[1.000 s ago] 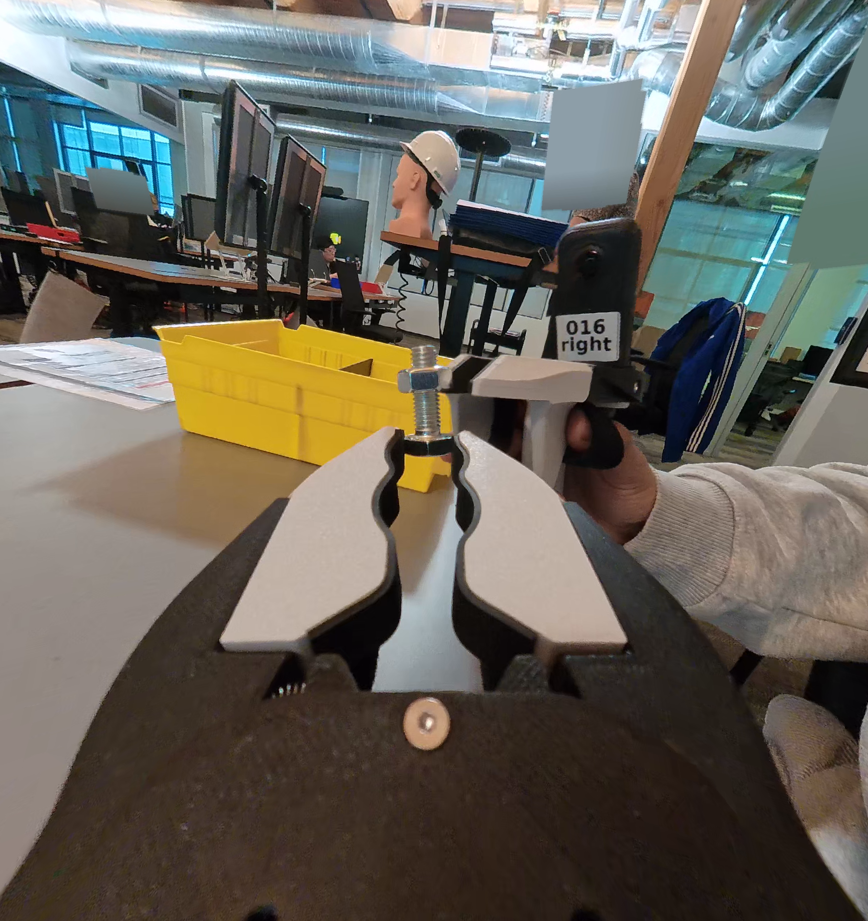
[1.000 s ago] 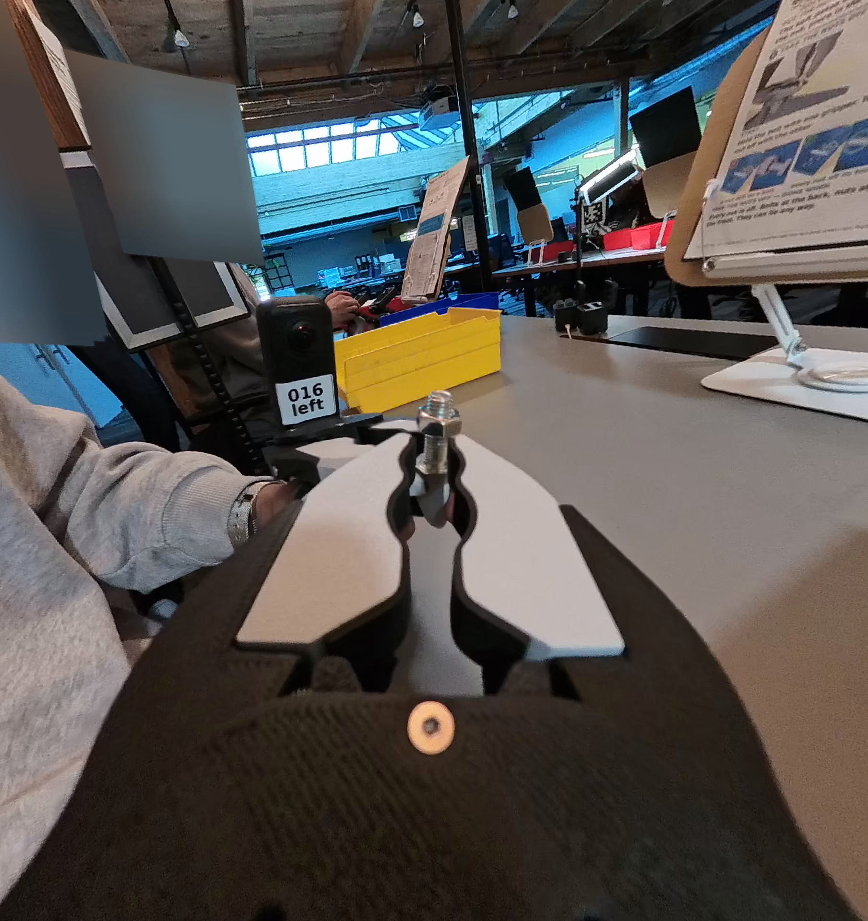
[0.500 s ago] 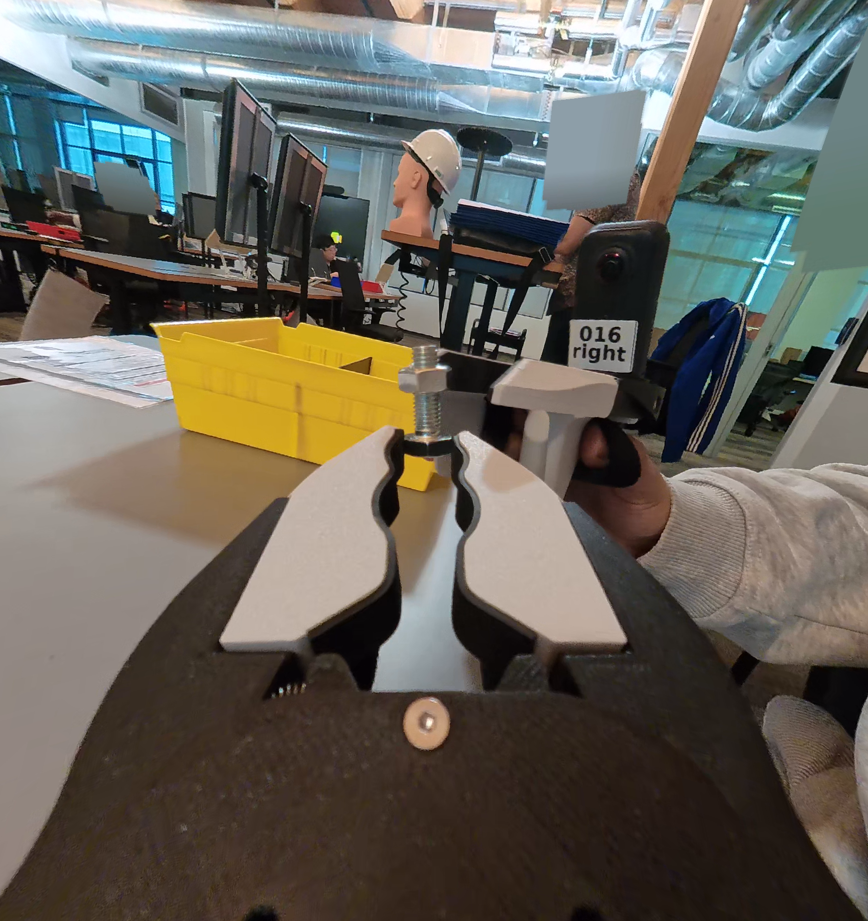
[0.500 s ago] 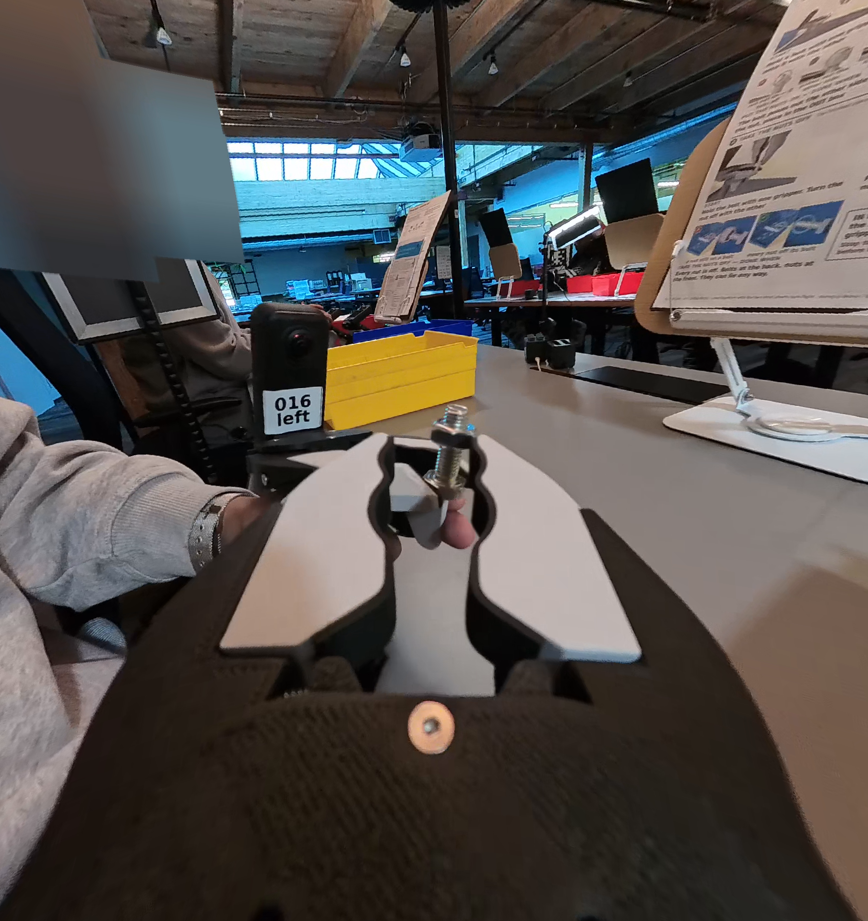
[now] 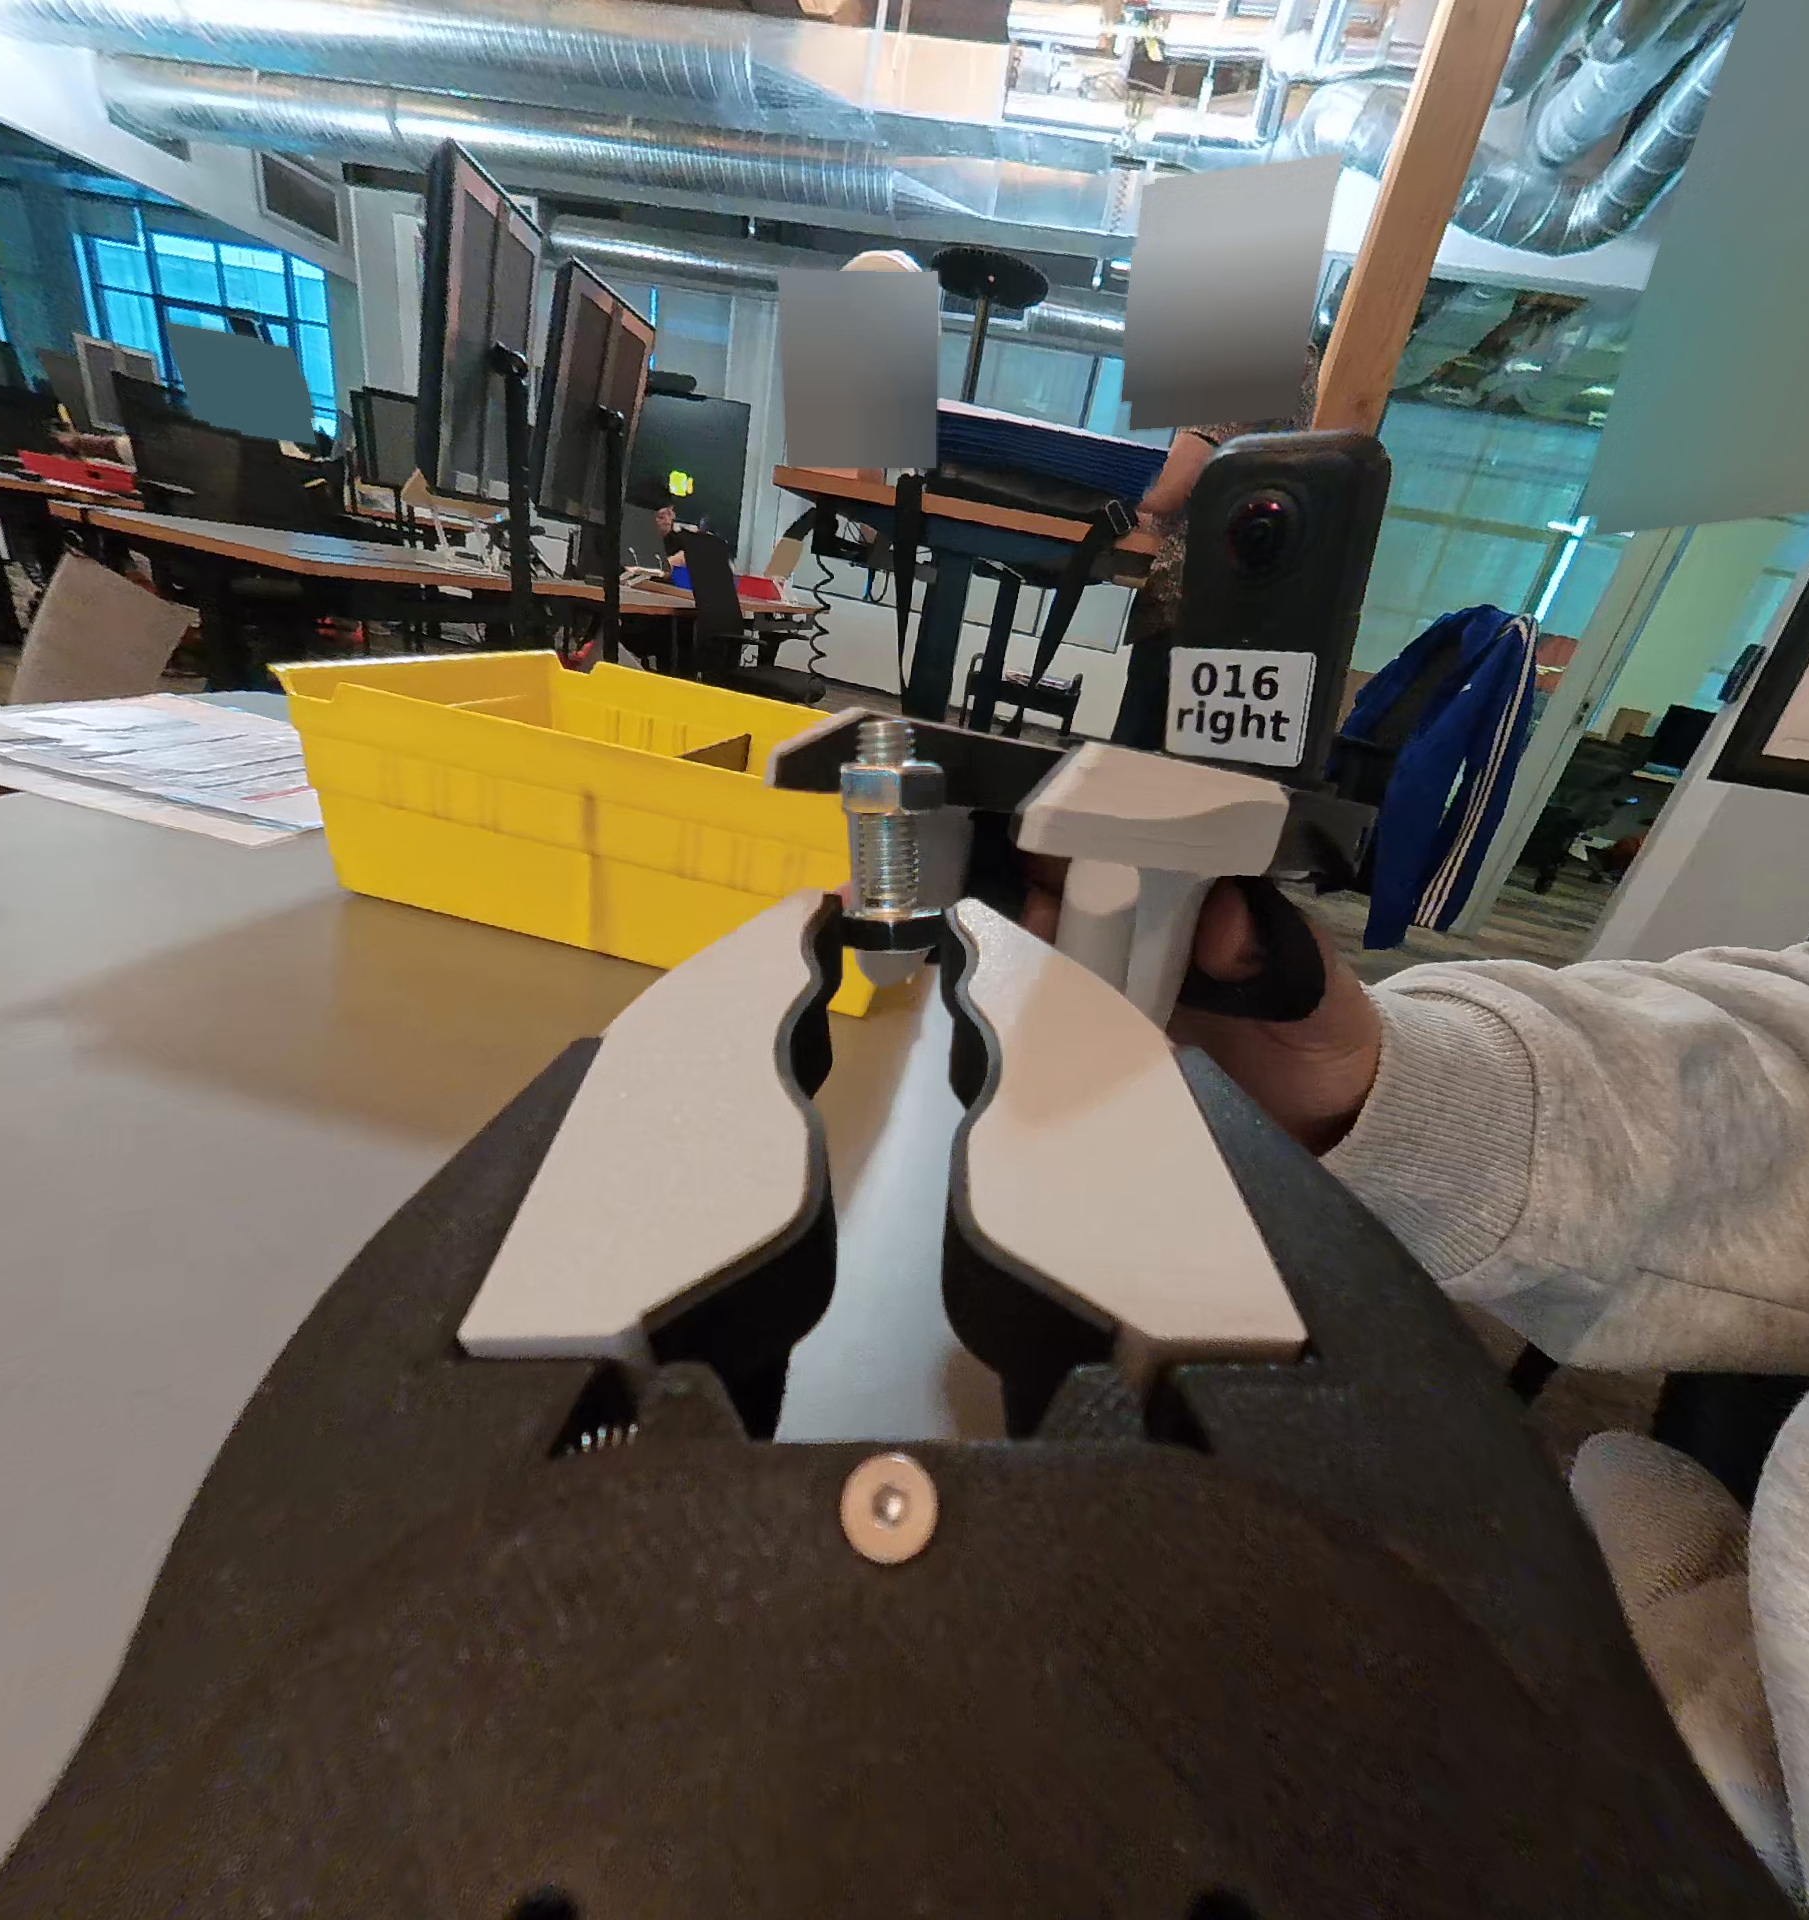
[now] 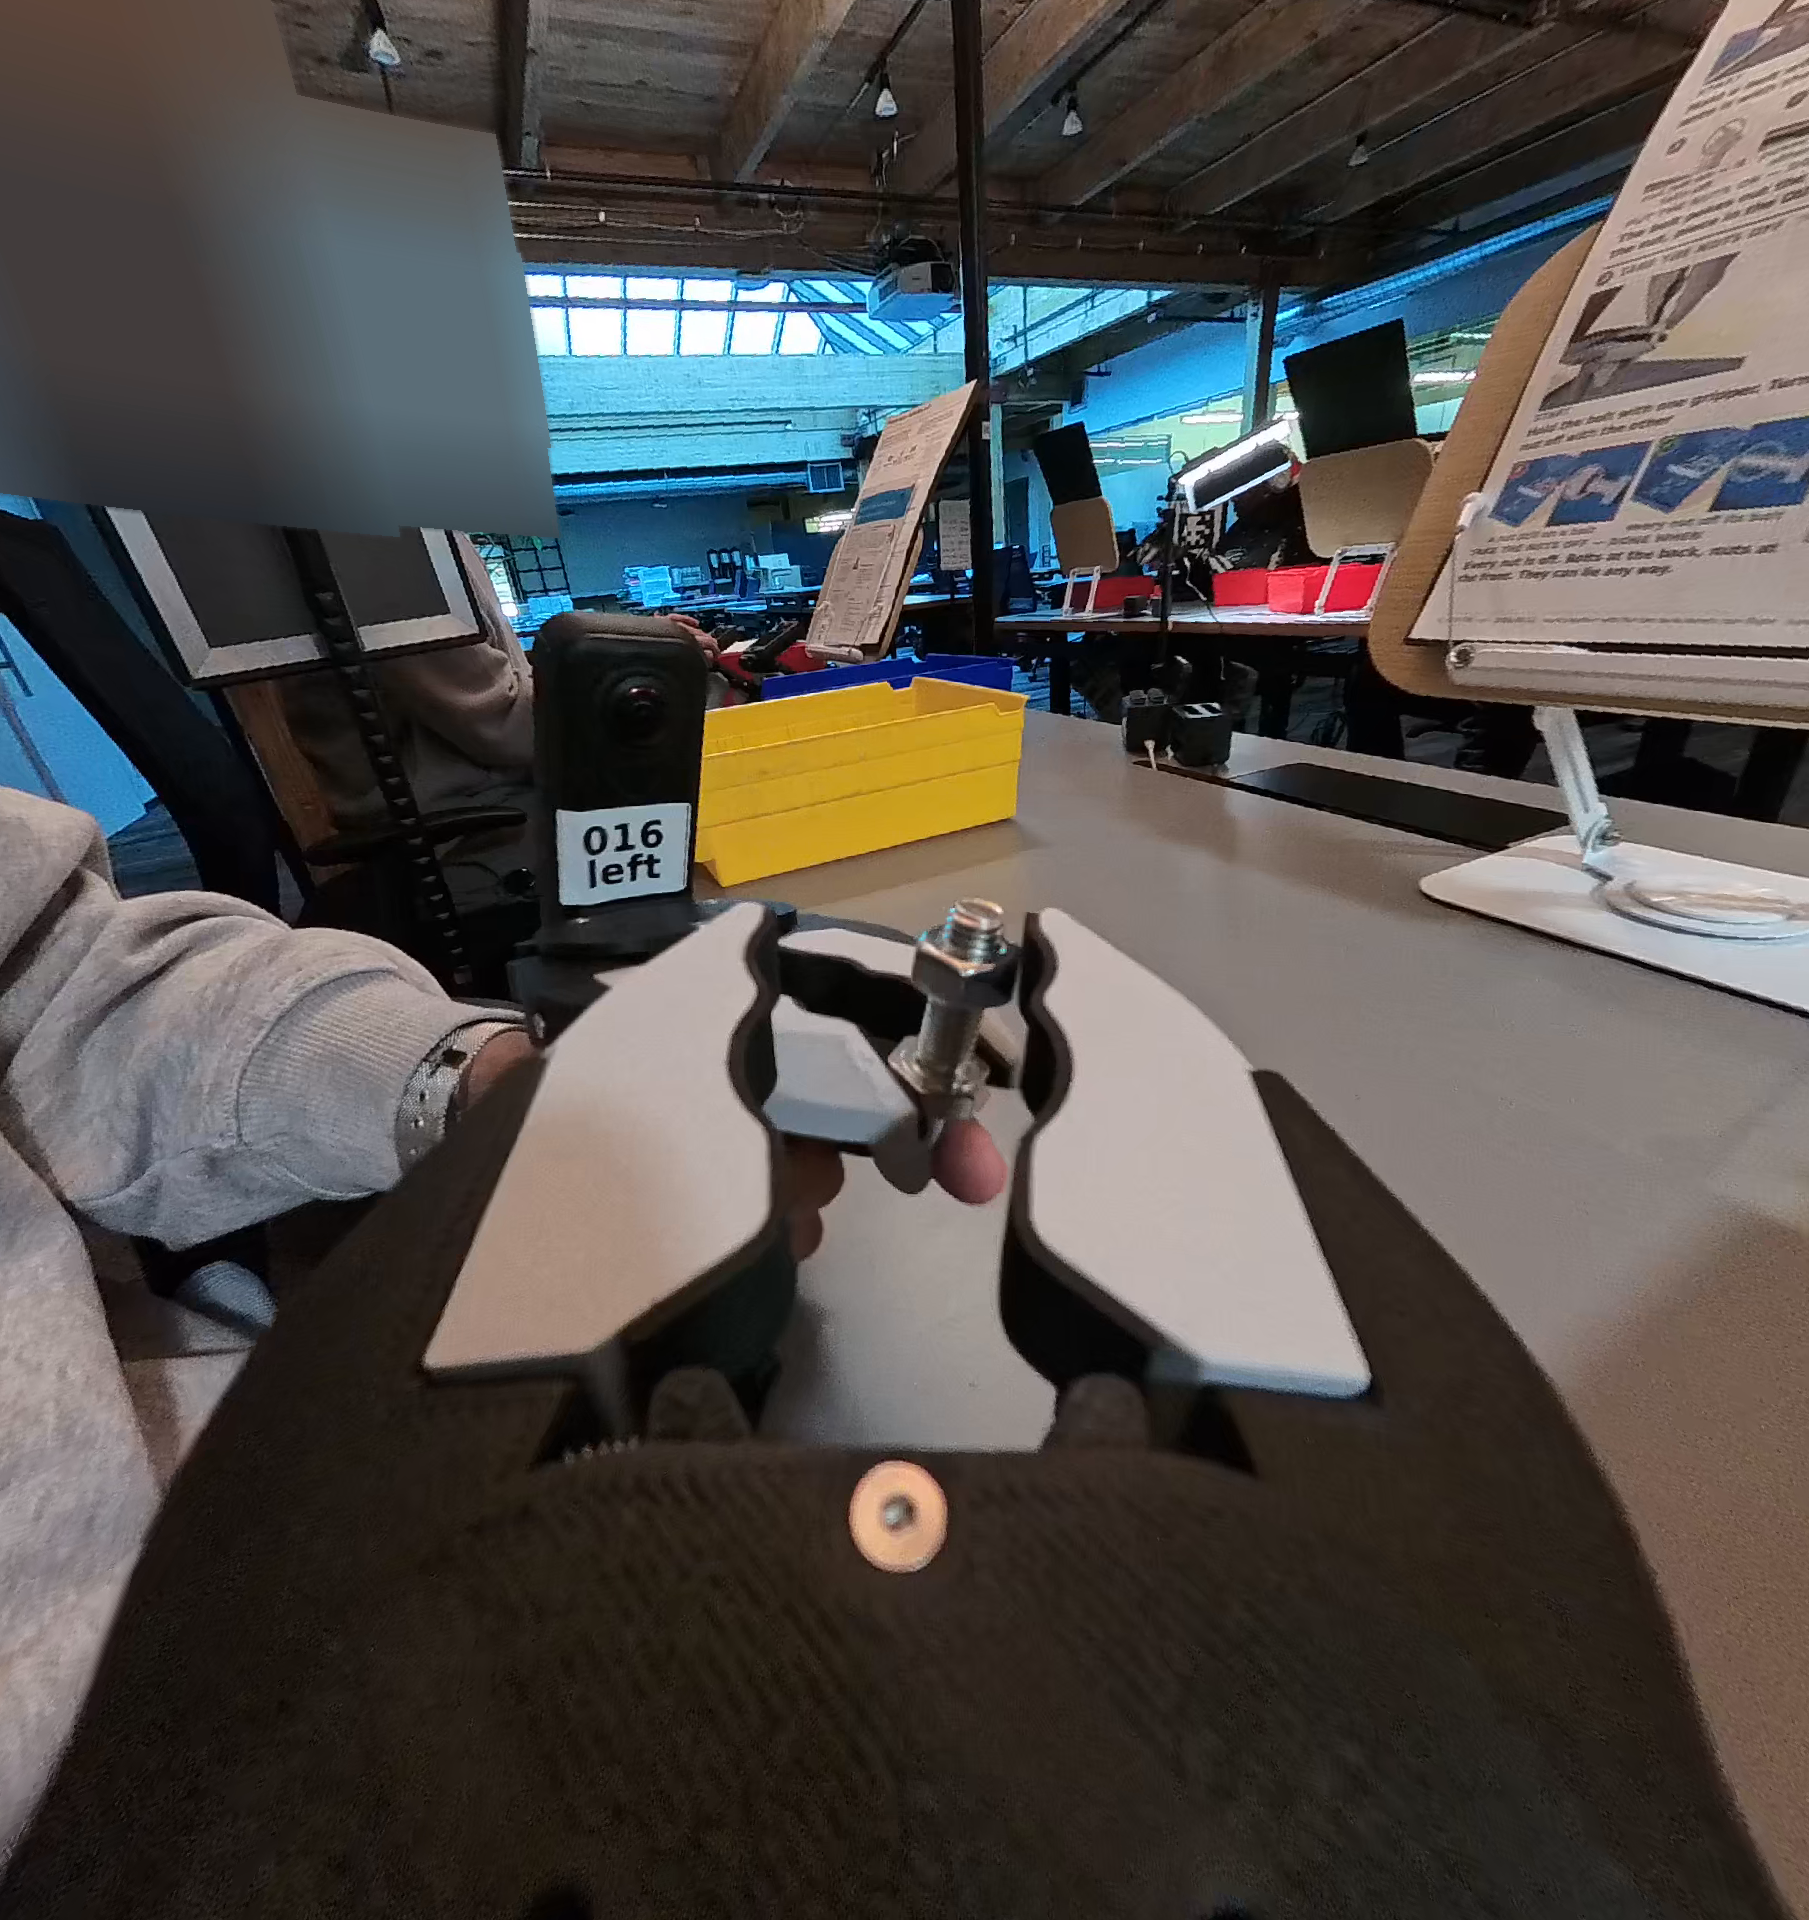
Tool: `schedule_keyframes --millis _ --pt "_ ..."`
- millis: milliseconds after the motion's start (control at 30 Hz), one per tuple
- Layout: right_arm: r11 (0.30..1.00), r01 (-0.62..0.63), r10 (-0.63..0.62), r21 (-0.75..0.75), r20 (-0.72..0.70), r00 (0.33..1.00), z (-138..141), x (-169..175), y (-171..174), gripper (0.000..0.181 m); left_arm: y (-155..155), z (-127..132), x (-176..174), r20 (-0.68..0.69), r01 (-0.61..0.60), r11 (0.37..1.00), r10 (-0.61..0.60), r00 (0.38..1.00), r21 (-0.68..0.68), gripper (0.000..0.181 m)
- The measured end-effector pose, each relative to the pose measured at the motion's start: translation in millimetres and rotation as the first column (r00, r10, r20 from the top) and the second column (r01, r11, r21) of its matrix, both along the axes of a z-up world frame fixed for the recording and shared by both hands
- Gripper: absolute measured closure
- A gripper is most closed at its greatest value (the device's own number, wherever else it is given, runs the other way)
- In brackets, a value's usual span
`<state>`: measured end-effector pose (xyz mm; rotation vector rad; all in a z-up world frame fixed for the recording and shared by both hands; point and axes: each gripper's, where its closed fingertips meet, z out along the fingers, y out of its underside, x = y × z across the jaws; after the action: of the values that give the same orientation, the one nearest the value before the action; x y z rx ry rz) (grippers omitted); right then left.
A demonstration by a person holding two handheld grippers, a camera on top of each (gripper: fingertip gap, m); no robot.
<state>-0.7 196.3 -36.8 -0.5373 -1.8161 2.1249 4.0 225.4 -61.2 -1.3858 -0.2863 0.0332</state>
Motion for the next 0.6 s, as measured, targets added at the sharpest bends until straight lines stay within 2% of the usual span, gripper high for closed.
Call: schedule_keyframes --millis 133,300,600 --pt "0.999 0.047 -0.048 -0.019 -0.011 0.999 4 -5 8 0.137 -6 5 -7 0.012 -0.039 0.999 0.038 0.999 0.033 0.163" --pt "0.998 0.043 -0.043 -0.034 -0.002 0.999 4 -4 7 0.139 -11 8 -14 0.009 -0.085 0.995 0.085 0.996 0.051 0.163" --pt "0.999 0.036 -0.036 0.005 -0.027 0.999 1 1 -3 0.134 -4 3 -5 -0.043 -0.059 0.998 0.059 0.997 0.0 0.163"
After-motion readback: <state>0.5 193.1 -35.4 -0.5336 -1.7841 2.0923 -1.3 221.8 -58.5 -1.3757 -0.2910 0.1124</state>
